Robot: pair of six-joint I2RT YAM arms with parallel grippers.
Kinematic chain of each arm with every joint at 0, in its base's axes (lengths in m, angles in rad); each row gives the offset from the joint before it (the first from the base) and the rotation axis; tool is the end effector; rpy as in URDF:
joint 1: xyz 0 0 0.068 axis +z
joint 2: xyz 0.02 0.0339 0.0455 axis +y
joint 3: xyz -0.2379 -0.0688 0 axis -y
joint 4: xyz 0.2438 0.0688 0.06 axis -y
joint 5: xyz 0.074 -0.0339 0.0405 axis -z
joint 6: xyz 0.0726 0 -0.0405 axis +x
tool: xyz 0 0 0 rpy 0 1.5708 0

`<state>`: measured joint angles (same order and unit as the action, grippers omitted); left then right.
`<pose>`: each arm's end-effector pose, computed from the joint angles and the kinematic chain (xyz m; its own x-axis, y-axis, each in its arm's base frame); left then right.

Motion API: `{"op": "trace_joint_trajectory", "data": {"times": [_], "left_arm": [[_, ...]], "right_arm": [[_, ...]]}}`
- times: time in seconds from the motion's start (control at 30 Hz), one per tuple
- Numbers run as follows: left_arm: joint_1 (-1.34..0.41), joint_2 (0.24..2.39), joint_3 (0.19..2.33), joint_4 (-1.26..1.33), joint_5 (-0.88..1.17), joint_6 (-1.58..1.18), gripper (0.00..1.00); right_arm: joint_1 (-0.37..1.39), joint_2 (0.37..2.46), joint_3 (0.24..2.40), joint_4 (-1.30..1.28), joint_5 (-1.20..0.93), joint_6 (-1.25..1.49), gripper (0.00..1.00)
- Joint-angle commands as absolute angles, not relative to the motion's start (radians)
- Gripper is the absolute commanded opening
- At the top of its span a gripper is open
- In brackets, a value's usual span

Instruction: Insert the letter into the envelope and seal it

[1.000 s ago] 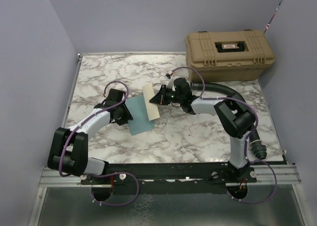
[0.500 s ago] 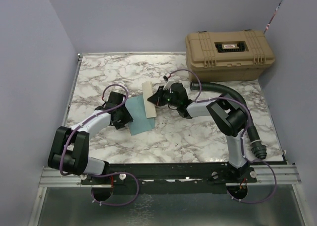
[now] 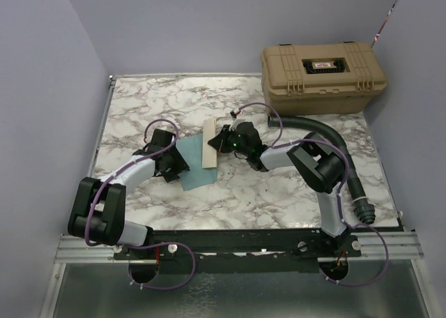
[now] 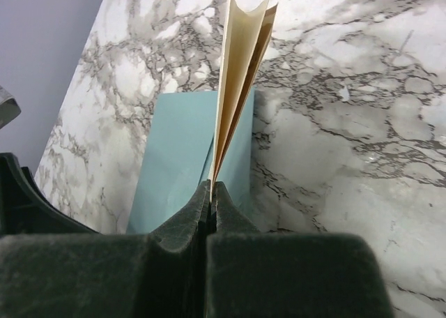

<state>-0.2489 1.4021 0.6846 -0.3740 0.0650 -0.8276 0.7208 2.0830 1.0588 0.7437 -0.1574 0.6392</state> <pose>0.2612 -0.0713 0.1030 -0.7843 -0.5588 -0.2696 -0.4472 0.8104 -0.3786 0.3340 0.3086 0.1034 -0.6233 0.2367 -0.7453 -0.4899 0.6247 0.6081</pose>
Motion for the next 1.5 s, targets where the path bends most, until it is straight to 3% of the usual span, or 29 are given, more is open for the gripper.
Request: {"op": "trace_joint_trajectory", "data": {"times": [0.0, 0.5, 1.1, 1.27, 1.37, 1.47], "left_arm": [[-0.252, 1.460, 0.620, -0.442, 0.150, -0.862, 0.53], [-0.252, 1.458, 0.602, -0.428, 0.161, -0.909, 0.52], [-0.252, 1.391, 0.603, -0.331, 0.185, -1.023, 0.36], [-0.252, 1.345, 0.621, -0.320, 0.089, -1.004, 0.31], [-0.252, 1.309, 0.637, -0.311, 0.013, -0.976, 0.32], [-0.252, 1.304, 0.670, -0.287, -0.046, -0.926, 0.42]], "right_arm": [[0.726, 2.107, 1.039, 0.696, -0.089, 0.690, 0.01], [0.727, 2.120, 1.001, 0.742, -0.168, 0.792, 0.01], [0.724, 2.119, 1.129, 0.299, -0.140, 1.065, 0.01], [0.714, 2.102, 1.135, 0.205, -0.119, 1.069, 0.00], [0.708, 2.100, 1.120, 0.201, -0.128, 1.065, 0.00], [0.704, 2.100, 1.107, 0.201, -0.137, 1.068, 0.00]]}}
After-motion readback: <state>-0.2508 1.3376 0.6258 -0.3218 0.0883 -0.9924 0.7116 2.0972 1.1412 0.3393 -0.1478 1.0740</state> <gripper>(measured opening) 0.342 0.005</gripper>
